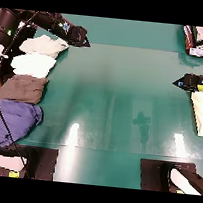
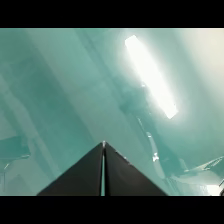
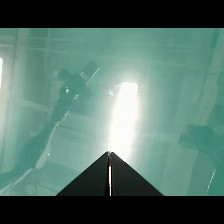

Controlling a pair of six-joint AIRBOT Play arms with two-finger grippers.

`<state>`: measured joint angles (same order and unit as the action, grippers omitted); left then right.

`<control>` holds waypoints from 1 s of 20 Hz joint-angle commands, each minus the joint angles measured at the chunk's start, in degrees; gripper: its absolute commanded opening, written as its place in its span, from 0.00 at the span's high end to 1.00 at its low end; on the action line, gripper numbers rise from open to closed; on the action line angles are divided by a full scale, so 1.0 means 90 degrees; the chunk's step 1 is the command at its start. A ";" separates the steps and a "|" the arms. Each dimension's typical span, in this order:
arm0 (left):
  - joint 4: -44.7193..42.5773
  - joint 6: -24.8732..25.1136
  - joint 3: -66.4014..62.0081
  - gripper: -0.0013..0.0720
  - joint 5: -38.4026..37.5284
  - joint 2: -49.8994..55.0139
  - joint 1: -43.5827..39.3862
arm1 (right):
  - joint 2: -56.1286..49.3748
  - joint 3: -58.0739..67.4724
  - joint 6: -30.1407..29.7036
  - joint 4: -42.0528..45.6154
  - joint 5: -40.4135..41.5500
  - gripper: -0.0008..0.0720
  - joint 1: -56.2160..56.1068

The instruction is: Fold the shirts.

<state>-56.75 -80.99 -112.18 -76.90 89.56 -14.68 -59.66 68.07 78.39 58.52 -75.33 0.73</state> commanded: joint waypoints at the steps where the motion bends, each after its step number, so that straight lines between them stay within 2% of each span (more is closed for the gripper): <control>1: 0.0000 0.0000 -0.0002 0.95 0.0002 -0.0002 -0.0005 | 0.0002 0.0007 0.0002 -0.0002 -0.0032 0.96 0.0015; 13: 0.0000 -0.0002 -0.0002 0.95 0.0002 -0.0002 -0.0005 | 0.0000 0.0007 0.0002 -0.0002 -0.0036 0.96 0.0010; 16: 0.0095 -0.0005 -0.0002 0.95 0.0495 -0.0002 -0.0005 | 0.0000 0.0007 0.0002 -0.0002 -0.0032 0.96 0.0010; 20: 0.0092 -0.0002 -0.0002 0.95 0.0576 -0.0002 0.0015 | -0.0002 0.0002 0.0002 -0.0005 -0.0010 0.96 0.0010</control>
<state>-56.05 -81.08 -112.18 -73.14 89.56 -14.66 -59.66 68.07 78.39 58.52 -75.59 0.82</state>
